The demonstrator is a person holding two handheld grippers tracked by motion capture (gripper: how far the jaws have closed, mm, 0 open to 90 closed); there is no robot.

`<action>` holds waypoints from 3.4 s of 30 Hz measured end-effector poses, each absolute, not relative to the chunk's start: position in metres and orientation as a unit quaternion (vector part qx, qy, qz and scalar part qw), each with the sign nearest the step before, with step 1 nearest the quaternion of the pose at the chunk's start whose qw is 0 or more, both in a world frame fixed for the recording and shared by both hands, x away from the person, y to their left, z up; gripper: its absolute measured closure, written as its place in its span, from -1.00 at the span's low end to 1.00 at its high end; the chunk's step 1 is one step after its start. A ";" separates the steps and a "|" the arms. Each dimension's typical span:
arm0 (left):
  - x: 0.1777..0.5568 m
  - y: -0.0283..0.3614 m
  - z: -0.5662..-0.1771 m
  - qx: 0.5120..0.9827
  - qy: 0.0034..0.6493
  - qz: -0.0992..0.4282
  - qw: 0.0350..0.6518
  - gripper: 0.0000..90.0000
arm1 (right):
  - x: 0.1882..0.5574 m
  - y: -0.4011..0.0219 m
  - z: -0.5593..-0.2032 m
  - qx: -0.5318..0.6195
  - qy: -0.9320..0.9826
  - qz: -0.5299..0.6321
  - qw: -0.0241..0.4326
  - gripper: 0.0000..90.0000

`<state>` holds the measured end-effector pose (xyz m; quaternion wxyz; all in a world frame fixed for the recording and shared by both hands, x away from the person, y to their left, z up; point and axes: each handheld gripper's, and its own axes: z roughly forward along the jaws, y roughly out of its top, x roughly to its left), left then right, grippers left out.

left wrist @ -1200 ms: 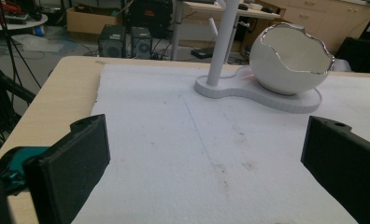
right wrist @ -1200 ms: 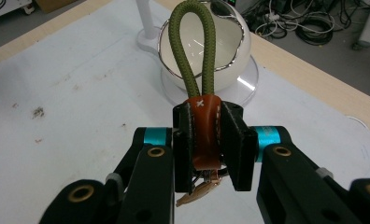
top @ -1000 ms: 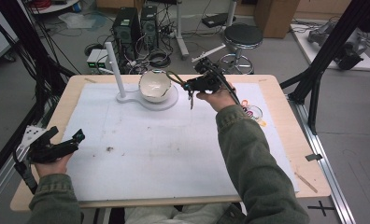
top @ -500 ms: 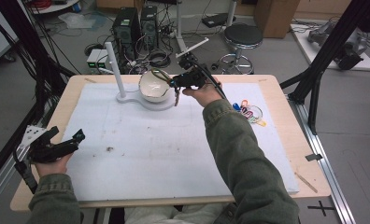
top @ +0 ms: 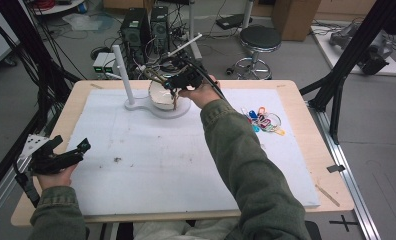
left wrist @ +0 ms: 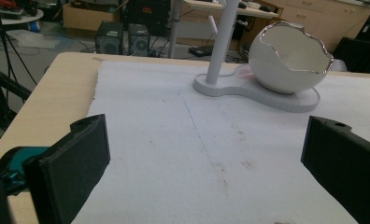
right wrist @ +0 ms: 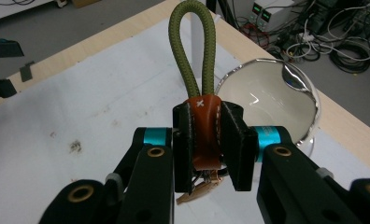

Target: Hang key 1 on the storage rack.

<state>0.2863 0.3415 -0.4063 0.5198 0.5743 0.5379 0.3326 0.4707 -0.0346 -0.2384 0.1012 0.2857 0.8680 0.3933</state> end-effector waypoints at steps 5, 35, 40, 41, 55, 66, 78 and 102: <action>0.286 0.341 -0.406 0.575 0.537 0.330 0.522 -0.96 | 0.474 -0.020 -0.237 0.283 0.871 0.389 0.105 0.67; 0.281 0.345 -0.409 0.573 0.538 0.333 0.521 -0.96 | 0.496 0.039 -0.230 0.260 0.873 0.397 0.108 0.66; 0.284 0.345 -0.409 0.575 0.539 0.333 0.518 -0.96 | 0.506 0.050 -0.232 0.252 0.871 0.409 0.102 0.66; 0.284 0.345 -0.409 0.575 0.539 0.333 0.518 -0.96 | 0.507 0.052 -0.233 0.251 0.870 0.412 0.100 0.66; 0.285 0.348 -0.410 0.578 0.540 0.335 0.511 -0.96 | 0.521 0.065 -0.250 0.258 0.874 0.400 0.100 0.66; 0.287 0.348 -0.411 0.579 0.542 0.336 0.508 -0.96 | 0.534 0.071 -0.268 0.269 0.879 0.380 0.108 0.65; 0.288 0.348 -0.411 0.582 0.542 0.337 0.505 -0.96 | 0.543 0.071 -0.282 0.281 0.877 0.376 0.101 0.56; 0.291 0.345 -0.411 0.584 0.539 0.336 0.506 -0.96 | 0.533 0.031 -0.264 0.338 0.853 0.388 0.089 -0.55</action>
